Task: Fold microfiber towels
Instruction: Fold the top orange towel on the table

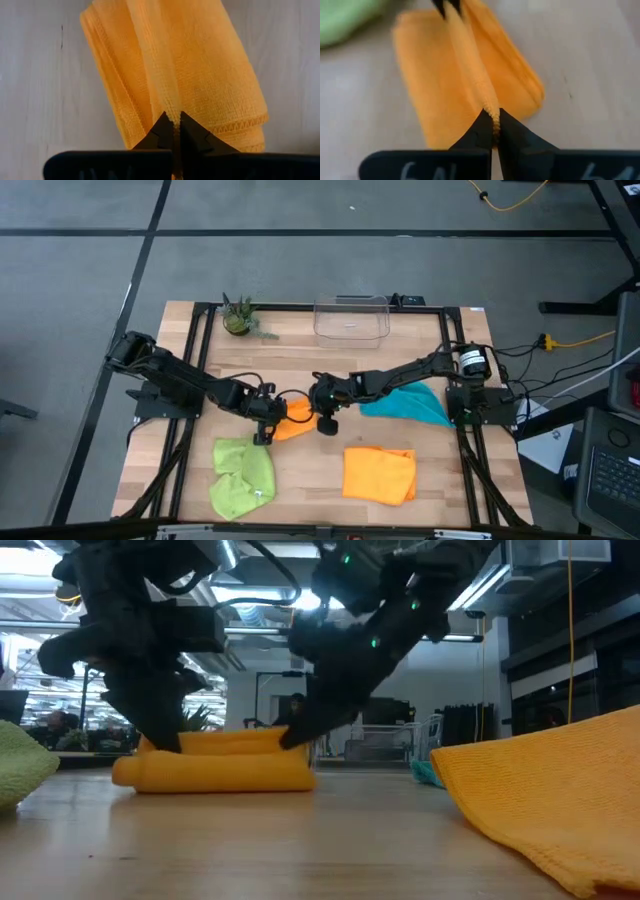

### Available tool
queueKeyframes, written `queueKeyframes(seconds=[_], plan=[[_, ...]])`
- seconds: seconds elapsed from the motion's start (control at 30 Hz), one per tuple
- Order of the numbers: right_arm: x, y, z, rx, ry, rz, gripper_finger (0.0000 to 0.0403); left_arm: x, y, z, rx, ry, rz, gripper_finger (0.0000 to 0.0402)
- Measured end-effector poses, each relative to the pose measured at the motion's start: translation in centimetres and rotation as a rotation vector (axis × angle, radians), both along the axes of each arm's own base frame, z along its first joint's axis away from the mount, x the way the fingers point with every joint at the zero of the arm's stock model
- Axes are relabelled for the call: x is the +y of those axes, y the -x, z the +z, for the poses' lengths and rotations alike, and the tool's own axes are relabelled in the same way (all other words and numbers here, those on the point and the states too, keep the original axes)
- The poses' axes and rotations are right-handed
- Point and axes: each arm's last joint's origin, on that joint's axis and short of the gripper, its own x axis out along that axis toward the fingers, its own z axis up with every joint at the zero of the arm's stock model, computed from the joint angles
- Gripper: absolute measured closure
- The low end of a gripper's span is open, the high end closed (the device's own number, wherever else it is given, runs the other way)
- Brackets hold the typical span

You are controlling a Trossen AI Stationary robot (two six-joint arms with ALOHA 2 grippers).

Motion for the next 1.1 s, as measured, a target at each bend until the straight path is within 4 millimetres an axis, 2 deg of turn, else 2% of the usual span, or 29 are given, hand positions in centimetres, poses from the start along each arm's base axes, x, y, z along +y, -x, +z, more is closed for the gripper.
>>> queueKeyframes(seconds=[0.1, 0.2, 0.47, 0.63, 0.73, 0.93, 1.1], plan=[[-0.5, -0.3, -1.2, 0.008, 0.003, -0.013, 0.0392, 0.0, 0.0, 0.0, 0.000, 0.001, -0.001, 0.0400], [-0.9, -0.7, -1.5, -0.020, 0.021, -0.006, 0.0380, -0.1, 0.0, 0.0, -0.002, 0.002, -0.002, 0.0390], [-1.0, -1.0, -1.3, -0.061, 0.104, 0.017, 0.0276, 0.1, 0.2, -0.1, 0.017, -0.032, 0.039, 0.0318], [-1.4, -1.7, 0.2, -0.090, 0.175, -0.026, 0.0216, 0.2, 0.7, 0.2, 0.059, -0.048, 0.046, 0.0266], [-1.4, -2.3, 1.9, -0.090, 0.206, -0.019, 0.0194, 0.4, 0.8, 1.5, 0.082, -0.073, 0.070, 0.0249], [-1.4, -2.9, 4.4, -0.013, 0.204, -0.017, 0.0189, 0.4, 0.8, 4.5, 0.126, -0.118, 0.094, 0.0245], [-1.2, -2.9, 4.7, 0.008, 0.171, -0.045, 0.0202, 0.7, 1.9, 6.3, 0.232, -0.187, 0.189, 0.0245]])
